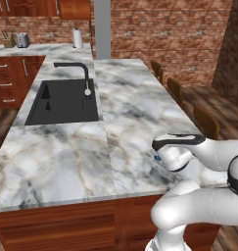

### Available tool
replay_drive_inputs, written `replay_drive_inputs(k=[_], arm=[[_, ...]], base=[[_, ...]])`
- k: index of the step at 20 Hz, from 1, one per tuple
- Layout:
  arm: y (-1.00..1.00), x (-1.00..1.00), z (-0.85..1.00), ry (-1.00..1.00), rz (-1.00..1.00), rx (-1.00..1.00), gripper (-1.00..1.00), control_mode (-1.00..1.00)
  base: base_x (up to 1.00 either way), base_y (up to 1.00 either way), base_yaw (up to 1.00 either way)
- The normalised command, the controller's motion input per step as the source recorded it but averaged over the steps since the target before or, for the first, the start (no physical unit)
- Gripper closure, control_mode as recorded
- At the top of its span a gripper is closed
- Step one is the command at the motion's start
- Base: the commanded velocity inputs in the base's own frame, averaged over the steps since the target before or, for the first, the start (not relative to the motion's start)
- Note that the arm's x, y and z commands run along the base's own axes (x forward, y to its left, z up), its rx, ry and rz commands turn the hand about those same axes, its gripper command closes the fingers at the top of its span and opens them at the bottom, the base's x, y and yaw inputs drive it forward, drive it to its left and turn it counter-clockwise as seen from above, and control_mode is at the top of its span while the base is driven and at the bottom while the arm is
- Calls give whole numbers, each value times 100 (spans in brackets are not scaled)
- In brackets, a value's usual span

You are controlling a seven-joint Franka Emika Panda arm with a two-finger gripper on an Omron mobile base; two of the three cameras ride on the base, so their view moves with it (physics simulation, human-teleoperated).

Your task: Move the drinks to the dining counter.

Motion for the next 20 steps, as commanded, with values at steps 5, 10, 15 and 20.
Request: replay_drive_inputs(k=[5, 10, 15, 20], arm=[[-13, 0, 57, 0, 0, 8, -100, -100], [-1, 0, 74, -1, 0, 5, -100, -100], [2, -2, 72, -6, 2, 0, -100, -100], [0, -36, 77, -12, 3, 0, -100, -100]], base=[[0, 0, 0], [0, 0, 0], [0, 0, 0], [0, 0, 0]])
